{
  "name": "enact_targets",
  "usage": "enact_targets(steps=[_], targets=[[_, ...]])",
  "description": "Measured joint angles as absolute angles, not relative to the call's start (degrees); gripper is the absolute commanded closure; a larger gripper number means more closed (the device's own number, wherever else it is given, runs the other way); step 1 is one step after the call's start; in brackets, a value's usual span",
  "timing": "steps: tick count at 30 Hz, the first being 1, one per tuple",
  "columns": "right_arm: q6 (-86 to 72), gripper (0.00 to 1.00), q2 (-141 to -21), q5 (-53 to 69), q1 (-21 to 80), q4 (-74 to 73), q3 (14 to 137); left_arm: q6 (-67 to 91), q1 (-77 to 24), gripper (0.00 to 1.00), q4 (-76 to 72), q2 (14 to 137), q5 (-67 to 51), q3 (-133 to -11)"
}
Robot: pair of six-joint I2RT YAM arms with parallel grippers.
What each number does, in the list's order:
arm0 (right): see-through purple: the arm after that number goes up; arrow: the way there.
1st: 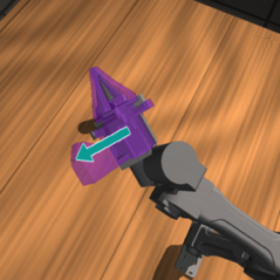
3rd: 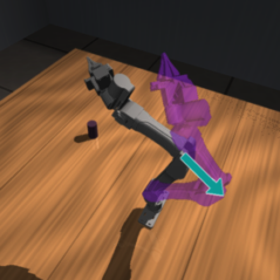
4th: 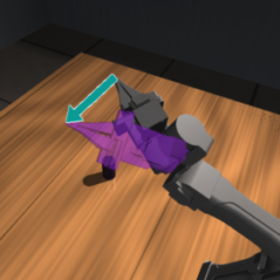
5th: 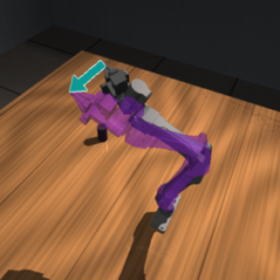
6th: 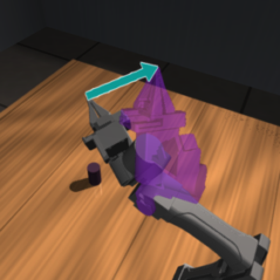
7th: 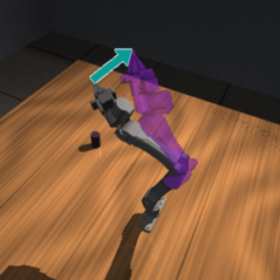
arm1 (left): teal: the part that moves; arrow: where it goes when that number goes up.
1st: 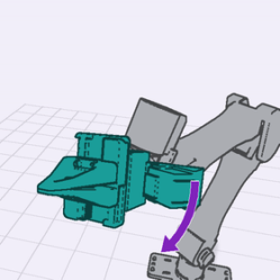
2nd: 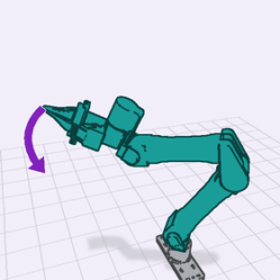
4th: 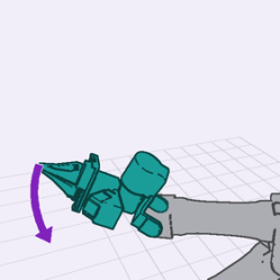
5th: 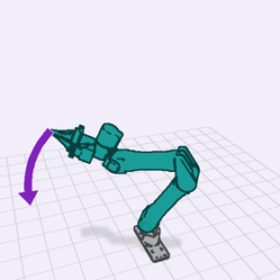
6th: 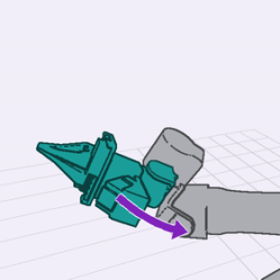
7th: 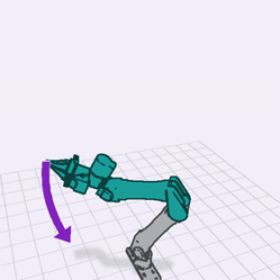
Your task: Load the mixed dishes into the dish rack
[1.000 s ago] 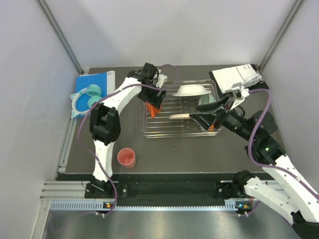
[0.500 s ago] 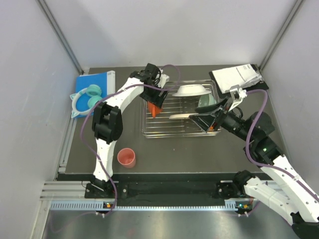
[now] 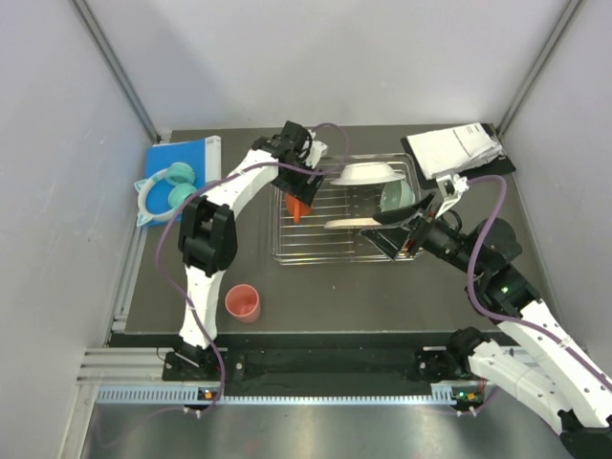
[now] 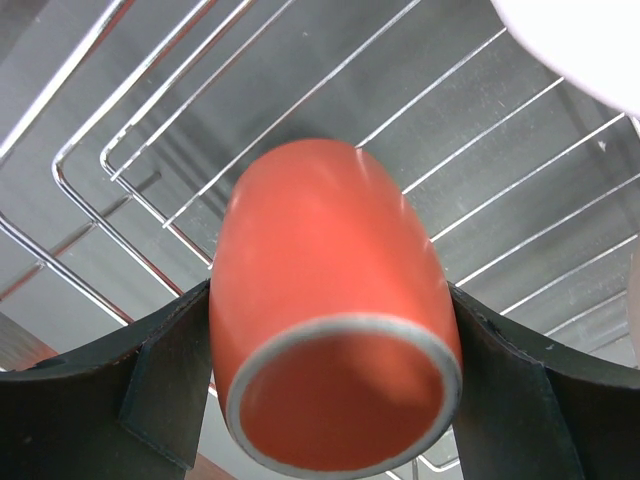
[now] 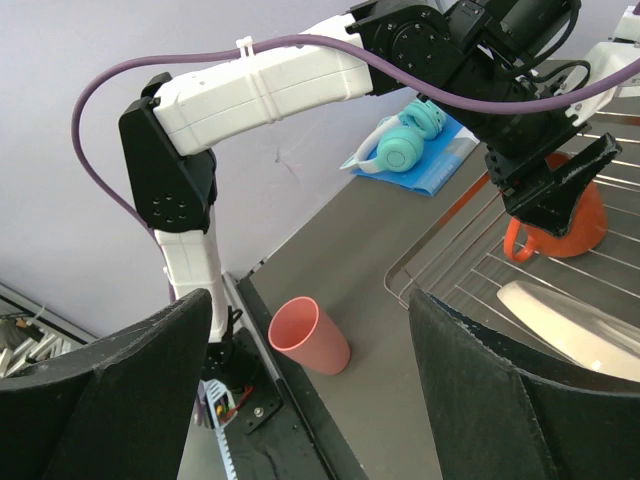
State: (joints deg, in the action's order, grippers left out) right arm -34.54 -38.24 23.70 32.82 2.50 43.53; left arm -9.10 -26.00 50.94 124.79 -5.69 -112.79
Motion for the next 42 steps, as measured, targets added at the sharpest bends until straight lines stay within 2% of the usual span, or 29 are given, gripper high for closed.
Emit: enact_targets(steps=[3, 4, 7, 9, 25, 42], targets=[[-34.6, 0.19, -38.3, 24.1, 32.8, 2.5, 43.5, -9.2, -26.2, 0.37, 50.5, 124.8, -5.3, -112.7], [-34.6, 0.19, -38.3, 24.3, 32.8, 2.5, 43.5, -9.2, -26.2, 0.25, 50.5, 124.8, -5.3, -112.6], [-34.5, 0.19, -38.4, 24.6, 32.8, 2.5, 43.5, -9.2, -26.3, 0.1, 50.3, 124.5, -5.1, -112.3], [-34.5, 0.14, -38.4, 24.7, 32.8, 2.5, 43.5, -9.3, -26.3, 0.01, 50.2, 124.1, -5.1, -111.8], [-32.9, 0.08, -39.2, 25.3, 32.8, 1.9, 43.5, -9.1, -26.3, 0.01, 49.7, 118.8, -5.1, -109.8], [-32.1, 0.08, -40.0, 25.3, 32.8, 1.0, 43.6, -11.2, -26.5, 0.01, 46.4, 117.5, 0.3, -110.5]])
